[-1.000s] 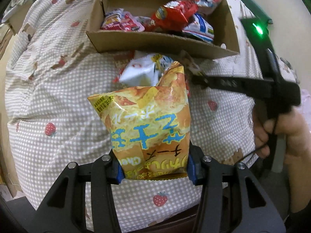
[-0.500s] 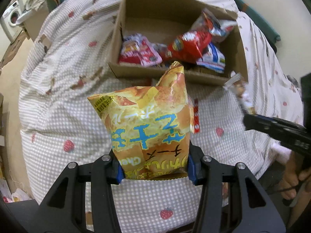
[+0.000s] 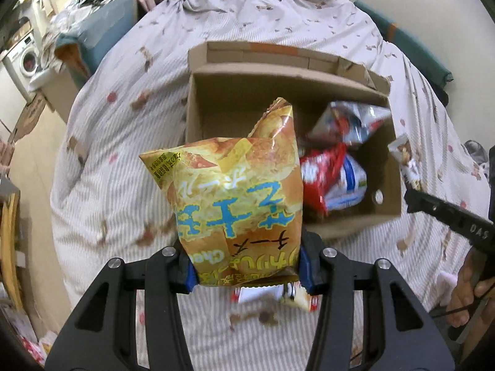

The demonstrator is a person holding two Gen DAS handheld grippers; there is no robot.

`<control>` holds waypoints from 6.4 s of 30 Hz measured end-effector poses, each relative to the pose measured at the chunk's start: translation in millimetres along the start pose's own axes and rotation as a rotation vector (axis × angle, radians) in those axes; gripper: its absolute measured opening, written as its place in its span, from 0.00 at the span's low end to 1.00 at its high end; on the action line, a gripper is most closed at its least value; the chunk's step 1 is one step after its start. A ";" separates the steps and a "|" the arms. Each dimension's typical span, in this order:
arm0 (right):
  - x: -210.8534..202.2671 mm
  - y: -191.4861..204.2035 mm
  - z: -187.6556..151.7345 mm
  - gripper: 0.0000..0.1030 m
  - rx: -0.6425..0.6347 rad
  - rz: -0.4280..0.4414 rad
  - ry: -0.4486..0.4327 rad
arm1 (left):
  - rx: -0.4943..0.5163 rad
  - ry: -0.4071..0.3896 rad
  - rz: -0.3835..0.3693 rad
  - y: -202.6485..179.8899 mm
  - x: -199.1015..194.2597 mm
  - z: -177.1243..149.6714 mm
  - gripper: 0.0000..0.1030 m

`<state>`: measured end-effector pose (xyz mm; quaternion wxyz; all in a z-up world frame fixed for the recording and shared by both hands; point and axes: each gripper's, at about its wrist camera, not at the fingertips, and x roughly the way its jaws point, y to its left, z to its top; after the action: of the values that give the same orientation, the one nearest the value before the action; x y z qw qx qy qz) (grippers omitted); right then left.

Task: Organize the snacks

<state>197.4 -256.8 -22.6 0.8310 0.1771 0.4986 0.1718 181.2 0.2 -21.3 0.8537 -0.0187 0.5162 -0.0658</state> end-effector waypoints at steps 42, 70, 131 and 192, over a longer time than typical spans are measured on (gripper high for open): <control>22.7 -12.7 -13.0 0.65 0.180 0.110 0.097 | -0.106 0.004 -0.056 21.6 35.5 10.7 0.84; 123.6 14.6 -83.3 0.44 0.200 0.060 0.351 | -0.204 0.072 0.032 74.5 19.6 -72.2 0.84; 42.8 31.7 44.6 0.44 0.062 0.149 -0.027 | -0.010 -0.135 0.080 5.0 3.4 14.3 0.22; -61.5 55.9 -115.3 1.00 -0.185 -0.283 -0.318 | -0.108 -0.279 0.049 10.5 -77.8 -119.4 1.00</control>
<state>61.5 -221.9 -0.2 0.9275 0.0533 0.3635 0.0685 41.0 25.2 -9.7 0.9163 -0.0607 0.3956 -0.0138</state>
